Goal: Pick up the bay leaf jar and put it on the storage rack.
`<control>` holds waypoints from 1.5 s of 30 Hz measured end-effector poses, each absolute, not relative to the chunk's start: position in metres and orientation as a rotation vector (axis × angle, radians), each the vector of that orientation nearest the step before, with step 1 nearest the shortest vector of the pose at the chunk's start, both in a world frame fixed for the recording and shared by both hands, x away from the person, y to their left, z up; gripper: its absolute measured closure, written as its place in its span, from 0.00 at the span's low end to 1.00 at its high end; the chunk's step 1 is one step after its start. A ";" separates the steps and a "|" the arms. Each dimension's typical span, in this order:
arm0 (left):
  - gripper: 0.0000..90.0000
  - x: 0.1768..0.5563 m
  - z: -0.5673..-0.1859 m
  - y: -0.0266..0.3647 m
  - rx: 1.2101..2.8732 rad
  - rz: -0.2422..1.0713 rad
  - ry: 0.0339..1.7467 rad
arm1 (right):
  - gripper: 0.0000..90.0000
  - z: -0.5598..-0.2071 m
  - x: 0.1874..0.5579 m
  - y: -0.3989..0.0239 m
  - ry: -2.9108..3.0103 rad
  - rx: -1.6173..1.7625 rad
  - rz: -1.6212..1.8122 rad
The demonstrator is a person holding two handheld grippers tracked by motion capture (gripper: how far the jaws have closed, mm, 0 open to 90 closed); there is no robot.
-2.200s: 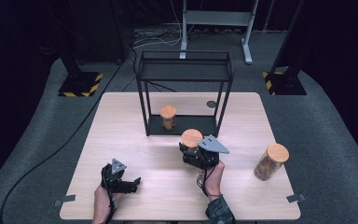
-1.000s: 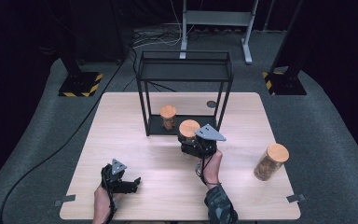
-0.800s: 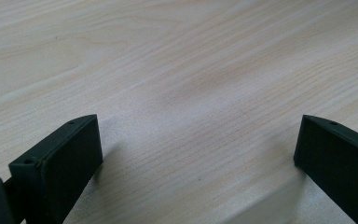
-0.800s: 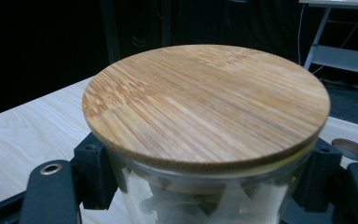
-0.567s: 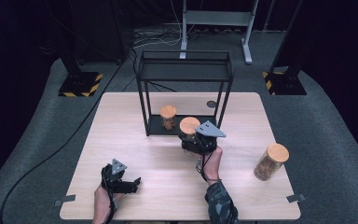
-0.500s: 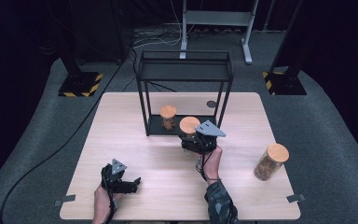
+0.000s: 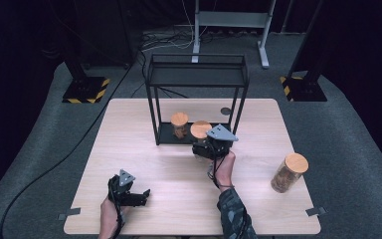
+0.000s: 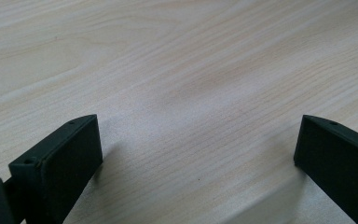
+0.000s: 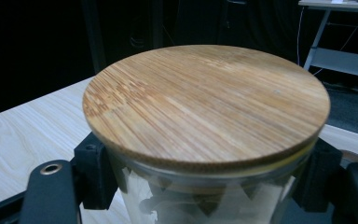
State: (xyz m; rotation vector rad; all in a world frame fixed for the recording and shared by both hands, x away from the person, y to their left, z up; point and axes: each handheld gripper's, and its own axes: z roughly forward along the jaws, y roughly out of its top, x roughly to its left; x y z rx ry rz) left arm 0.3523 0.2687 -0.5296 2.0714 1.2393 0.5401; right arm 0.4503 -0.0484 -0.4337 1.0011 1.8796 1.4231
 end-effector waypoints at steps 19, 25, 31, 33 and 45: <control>0.00 0.352 -0.530 0.269 2.071 0.542 1.239 | 0.27 -0.430 0.468 -0.049 1.877 0.982 1.417; 0.00 0.352 -0.530 0.269 2.070 0.542 1.239 | 0.27 -0.431 0.473 -0.048 1.873 0.983 1.412; 0.00 0.352 -0.530 0.269 2.071 0.542 1.239 | 0.27 -0.431 0.480 -0.048 1.882 0.991 1.414; 0.00 0.352 -0.530 0.269 2.071 0.542 1.239 | 0.27 -0.431 0.481 -0.048 1.882 0.990 1.419; 0.00 0.352 -0.530 0.268 2.071 0.544 1.236 | 0.27 -0.426 0.495 -0.046 1.892 0.991 1.419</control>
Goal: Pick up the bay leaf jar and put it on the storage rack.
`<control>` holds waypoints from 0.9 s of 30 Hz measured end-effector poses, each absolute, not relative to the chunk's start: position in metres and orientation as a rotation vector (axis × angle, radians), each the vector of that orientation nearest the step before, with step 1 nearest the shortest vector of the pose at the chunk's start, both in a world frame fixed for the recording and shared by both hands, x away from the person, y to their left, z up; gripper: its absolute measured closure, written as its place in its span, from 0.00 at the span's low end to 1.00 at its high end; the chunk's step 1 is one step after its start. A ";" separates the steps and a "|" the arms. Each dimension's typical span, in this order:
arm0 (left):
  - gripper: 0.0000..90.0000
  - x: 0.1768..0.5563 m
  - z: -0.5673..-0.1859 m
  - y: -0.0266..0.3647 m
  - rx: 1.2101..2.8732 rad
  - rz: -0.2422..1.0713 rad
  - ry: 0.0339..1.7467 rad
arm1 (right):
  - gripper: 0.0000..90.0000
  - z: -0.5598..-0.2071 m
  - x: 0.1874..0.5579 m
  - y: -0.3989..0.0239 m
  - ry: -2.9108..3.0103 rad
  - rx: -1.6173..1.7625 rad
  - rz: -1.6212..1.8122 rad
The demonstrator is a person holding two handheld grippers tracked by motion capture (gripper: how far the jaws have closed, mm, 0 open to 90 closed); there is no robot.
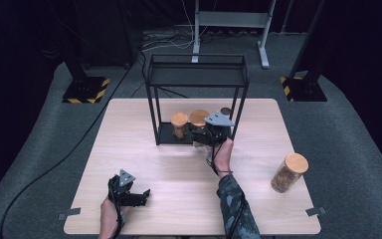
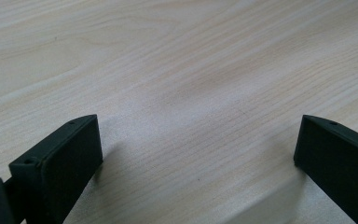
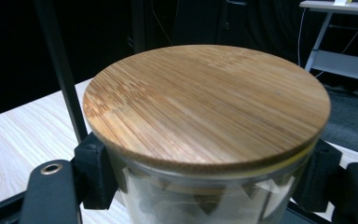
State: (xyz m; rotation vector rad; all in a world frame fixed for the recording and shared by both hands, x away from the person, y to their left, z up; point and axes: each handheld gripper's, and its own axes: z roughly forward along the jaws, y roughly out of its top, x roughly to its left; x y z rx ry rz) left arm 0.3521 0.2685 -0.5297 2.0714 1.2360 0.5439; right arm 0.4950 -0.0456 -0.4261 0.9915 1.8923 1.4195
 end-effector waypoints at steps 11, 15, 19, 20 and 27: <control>0.00 0.352 -0.530 0.269 2.073 0.538 1.233 | 0.27 -0.422 0.506 -0.045 1.886 1.001 1.412; 0.00 0.352 -0.530 0.269 2.073 0.538 1.232 | 0.27 -0.419 0.511 -0.044 1.884 1.005 1.409; 0.00 0.352 -0.530 0.269 2.074 0.537 1.232 | 0.27 -0.418 0.516 -0.042 1.882 1.009 1.403; 0.00 0.352 -0.530 0.269 2.074 0.537 1.231 | 0.27 -0.419 0.518 -0.042 1.881 1.006 1.403; 0.00 0.352 -0.530 0.269 2.075 0.533 1.228 | 0.27 -0.421 0.526 -0.040 1.889 1.023 1.391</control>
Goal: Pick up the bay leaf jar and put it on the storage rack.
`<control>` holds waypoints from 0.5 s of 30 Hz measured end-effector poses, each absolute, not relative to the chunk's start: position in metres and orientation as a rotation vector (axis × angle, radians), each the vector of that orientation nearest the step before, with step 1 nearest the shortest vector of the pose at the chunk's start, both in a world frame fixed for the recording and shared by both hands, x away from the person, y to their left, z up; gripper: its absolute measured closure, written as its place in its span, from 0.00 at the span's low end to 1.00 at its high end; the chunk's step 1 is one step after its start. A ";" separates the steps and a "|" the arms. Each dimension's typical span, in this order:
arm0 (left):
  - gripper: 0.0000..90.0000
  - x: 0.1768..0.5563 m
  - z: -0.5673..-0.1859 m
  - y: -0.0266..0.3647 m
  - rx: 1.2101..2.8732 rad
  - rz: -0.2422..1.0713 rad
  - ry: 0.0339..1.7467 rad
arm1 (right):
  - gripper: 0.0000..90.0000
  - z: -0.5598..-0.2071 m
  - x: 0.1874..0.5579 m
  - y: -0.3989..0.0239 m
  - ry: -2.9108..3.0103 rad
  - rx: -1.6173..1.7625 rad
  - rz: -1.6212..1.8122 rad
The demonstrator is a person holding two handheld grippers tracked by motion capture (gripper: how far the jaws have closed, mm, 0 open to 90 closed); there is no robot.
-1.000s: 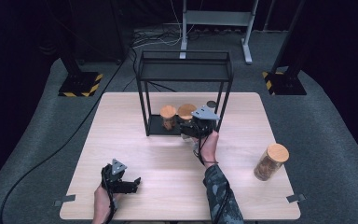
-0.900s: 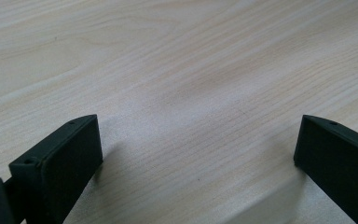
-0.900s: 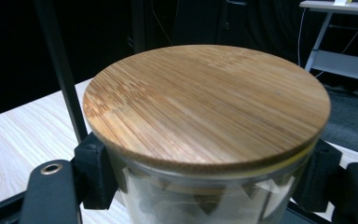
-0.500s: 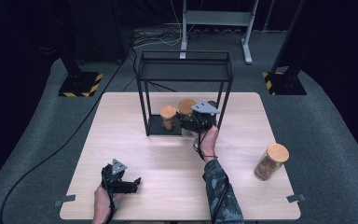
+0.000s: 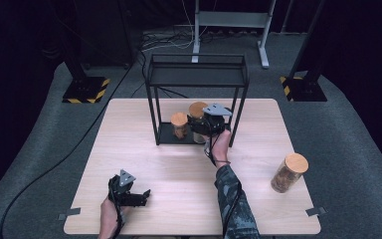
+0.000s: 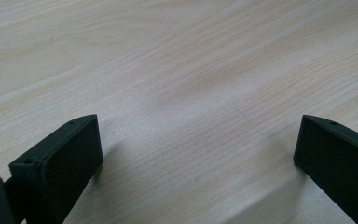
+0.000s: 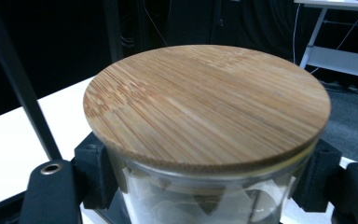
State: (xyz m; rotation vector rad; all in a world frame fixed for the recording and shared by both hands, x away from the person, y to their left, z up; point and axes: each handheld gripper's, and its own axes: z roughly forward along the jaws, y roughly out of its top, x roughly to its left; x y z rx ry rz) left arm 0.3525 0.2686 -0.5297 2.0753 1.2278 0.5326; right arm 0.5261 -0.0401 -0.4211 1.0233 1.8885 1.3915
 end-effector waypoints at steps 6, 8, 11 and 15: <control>0.00 0.352 -0.530 0.268 2.076 0.533 1.224 | 0.27 -0.423 0.534 -0.039 1.879 1.046 1.399; 0.00 0.352 -0.530 0.268 2.077 0.534 1.223 | 0.27 -0.423 0.535 -0.039 1.877 1.050 1.397; 0.00 0.352 -0.530 0.268 2.079 0.535 1.222 | 0.27 -0.424 0.537 -0.036 1.881 1.050 1.389; 0.00 0.352 -0.530 0.268 2.079 0.534 1.222 | 0.27 -0.425 0.540 -0.035 1.880 1.054 1.380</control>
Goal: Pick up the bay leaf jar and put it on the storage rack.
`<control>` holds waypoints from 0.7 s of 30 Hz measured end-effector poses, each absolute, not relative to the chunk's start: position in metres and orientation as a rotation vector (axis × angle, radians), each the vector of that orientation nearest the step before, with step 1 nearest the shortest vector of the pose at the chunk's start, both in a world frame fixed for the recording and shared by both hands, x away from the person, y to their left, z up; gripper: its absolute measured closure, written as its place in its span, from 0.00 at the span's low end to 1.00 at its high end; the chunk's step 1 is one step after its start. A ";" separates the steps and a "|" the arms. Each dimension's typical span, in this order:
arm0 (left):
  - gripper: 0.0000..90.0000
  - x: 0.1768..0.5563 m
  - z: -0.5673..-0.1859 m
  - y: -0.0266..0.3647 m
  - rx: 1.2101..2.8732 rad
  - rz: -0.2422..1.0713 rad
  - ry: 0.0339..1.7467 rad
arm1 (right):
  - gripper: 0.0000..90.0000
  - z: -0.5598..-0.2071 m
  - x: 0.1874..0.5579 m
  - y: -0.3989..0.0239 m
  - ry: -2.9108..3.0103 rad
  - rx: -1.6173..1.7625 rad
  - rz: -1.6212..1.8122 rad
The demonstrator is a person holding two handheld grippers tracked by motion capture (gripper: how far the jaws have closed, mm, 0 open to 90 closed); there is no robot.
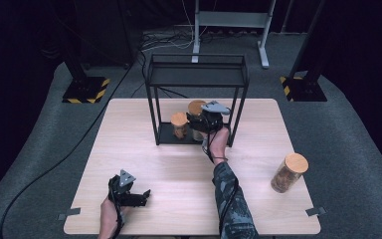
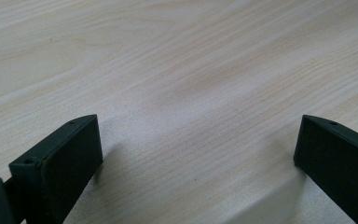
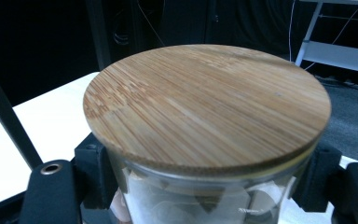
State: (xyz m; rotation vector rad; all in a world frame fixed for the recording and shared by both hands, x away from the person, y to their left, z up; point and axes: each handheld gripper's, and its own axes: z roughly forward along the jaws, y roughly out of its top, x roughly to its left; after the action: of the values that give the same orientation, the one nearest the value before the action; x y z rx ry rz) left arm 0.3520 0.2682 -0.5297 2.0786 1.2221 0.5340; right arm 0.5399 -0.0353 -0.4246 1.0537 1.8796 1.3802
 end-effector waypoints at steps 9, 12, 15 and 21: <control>0.00 0.352 -0.530 0.268 2.079 0.533 1.221 | 0.27 -0.425 0.546 -0.038 1.867 1.073 1.368; 0.00 0.352 -0.530 0.268 2.079 0.533 1.221 | 0.27 -0.424 0.547 -0.038 1.865 1.078 1.371; 0.00 0.352 -0.530 0.268 2.079 0.534 1.220 | 0.27 -0.424 0.548 -0.038 1.863 1.077 1.370; 0.00 0.352 -0.530 0.268 2.079 0.536 1.220 | 0.27 -0.422 0.552 -0.036 1.862 1.076 1.364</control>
State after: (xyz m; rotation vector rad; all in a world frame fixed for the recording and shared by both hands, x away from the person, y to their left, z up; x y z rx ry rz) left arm 0.3516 0.2678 -0.5296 2.0793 1.2195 0.5360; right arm 0.5515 -0.0361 -0.4223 1.0763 1.8624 1.3639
